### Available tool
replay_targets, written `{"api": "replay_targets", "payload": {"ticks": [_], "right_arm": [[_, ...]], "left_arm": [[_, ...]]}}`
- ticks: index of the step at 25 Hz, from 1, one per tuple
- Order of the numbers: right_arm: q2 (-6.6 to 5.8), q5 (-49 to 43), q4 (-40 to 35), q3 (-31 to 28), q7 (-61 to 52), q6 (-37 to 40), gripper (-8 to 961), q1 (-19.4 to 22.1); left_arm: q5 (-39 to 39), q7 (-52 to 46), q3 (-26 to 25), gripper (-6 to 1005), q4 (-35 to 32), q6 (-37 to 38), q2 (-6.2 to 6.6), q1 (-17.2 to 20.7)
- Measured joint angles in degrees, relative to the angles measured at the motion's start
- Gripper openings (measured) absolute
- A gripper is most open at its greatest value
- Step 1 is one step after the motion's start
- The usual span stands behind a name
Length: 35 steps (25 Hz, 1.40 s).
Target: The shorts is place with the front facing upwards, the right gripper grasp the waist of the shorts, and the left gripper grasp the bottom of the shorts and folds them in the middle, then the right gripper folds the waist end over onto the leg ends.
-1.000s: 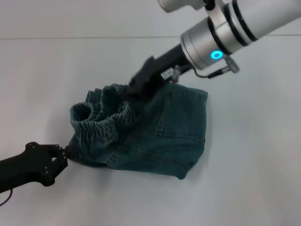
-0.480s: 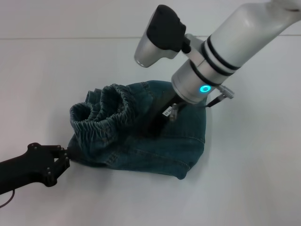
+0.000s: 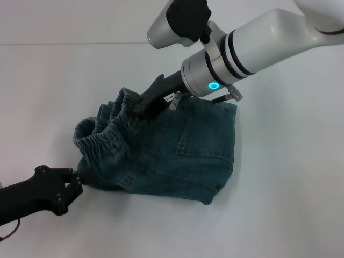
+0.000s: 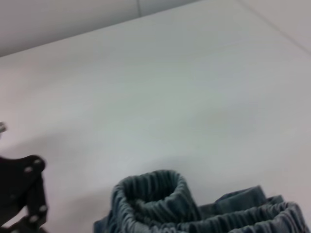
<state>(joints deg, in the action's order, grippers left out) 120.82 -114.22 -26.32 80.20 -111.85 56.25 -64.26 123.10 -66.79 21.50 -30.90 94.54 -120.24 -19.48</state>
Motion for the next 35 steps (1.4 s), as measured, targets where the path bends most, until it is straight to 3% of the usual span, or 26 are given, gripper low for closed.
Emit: {"api": "replay_targets", "payload": {"ticks": [6, 10, 15, 19, 24, 26, 29, 35], "right_arm": [[-0.14, 7.6, 2.7, 0.0, 6.1, -2.0, 66, 1.1], [-1.07, 15.1, -3.8, -1.2, 10.0, -0.8, 80, 8.8], [-1.2, 17.5, -14.5, -6.2, 12.5, 1.3, 96, 20.1], [-1.55, 19.0, -15.4, -10.7, 14.0, 5.8, 109, 25.6], [-2.3, 18.9, -15.1, -14.3, 16.8, 11.8, 126, 32.2], [-2.78, 18.9, -14.7, -15.8, 19.3, 15.8, 371, 34.6], [-3.45, 18.8, -13.7, -18.8, 23.9, 22.8, 438, 39.2], [-3.64, 18.9, -12.3, -25.4, 33.0, 34.3, 573, 47.8]], "left_arm": [[-0.1, 0.0, -0.1, 13, 0.1, -0.1, 0.04, -0.1], [-0.6, -0.3, -2.0, 13, 0.1, -0.1, 0.14, -0.1], [-0.6, -0.6, -4.9, 14, 0.1, 0.7, 0.36, -0.1], [-0.6, -3.9, -5.4, 14, 0.1, 1.4, 0.66, -0.4], [-0.6, -6.4, -5.5, 94, -0.3, 0.5, 0.41, -0.6], [-0.5, -6.4, -5.5, 127, -0.4, 0.5, 0.43, -0.6], [-0.1, -7.8, -5.2, 175, -1.5, 2.8, 0.75, -0.5], [0.2, -8.5, -3.5, 395, -4.3, 6.1, 0.53, -0.1]]}}
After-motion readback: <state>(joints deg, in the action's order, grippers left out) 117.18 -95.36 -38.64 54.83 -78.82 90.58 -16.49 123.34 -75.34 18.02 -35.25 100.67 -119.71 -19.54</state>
